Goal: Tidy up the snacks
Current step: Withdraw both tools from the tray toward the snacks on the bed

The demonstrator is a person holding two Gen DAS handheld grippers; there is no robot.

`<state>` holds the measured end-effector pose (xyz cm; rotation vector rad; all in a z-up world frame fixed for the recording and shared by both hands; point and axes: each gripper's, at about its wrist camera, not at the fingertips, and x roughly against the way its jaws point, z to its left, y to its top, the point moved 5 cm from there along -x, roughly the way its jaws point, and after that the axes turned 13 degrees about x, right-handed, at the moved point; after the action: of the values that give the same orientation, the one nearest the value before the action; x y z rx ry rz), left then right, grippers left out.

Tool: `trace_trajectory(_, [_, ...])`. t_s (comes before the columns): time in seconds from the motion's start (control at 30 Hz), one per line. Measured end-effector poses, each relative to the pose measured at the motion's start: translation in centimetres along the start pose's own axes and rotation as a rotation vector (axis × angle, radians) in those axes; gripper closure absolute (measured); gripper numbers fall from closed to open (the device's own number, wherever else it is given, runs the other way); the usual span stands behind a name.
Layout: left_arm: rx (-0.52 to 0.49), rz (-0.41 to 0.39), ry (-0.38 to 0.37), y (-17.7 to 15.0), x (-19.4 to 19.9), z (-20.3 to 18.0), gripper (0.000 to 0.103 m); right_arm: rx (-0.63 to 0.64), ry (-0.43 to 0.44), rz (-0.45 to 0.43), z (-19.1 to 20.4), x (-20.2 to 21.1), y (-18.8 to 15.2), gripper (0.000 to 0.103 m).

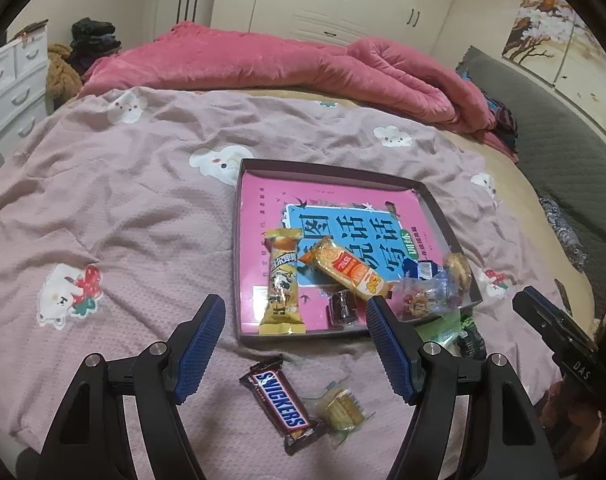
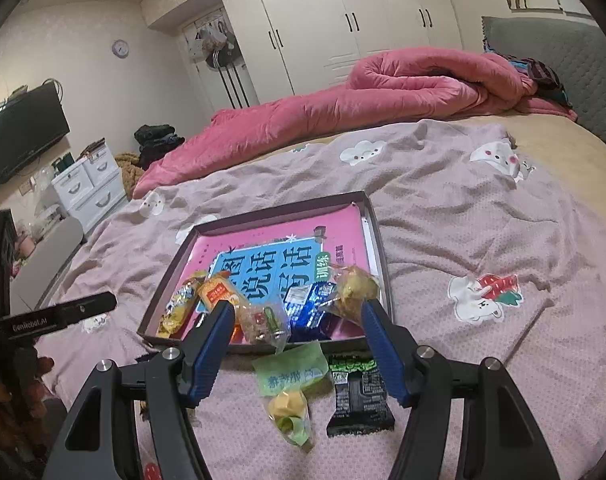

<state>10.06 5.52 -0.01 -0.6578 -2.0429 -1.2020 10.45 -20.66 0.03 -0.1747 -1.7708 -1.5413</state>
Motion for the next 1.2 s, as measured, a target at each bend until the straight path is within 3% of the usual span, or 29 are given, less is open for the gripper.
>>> trace_trajectory(0.73, [-0.002, 0.054, 0.063, -2.5, -0.2, 2.2, 0.028, 0.088, 0.045, 0.104, 2.9, -1.1, -3.6, 0.037])
trace_trajectory(1.2, [-0.020, 0.133, 0.081, -5.3, -1.1, 2.3, 0.028, 0.134, 0.080, 0.187, 4.5, -2.6, -5.6, 0.037])
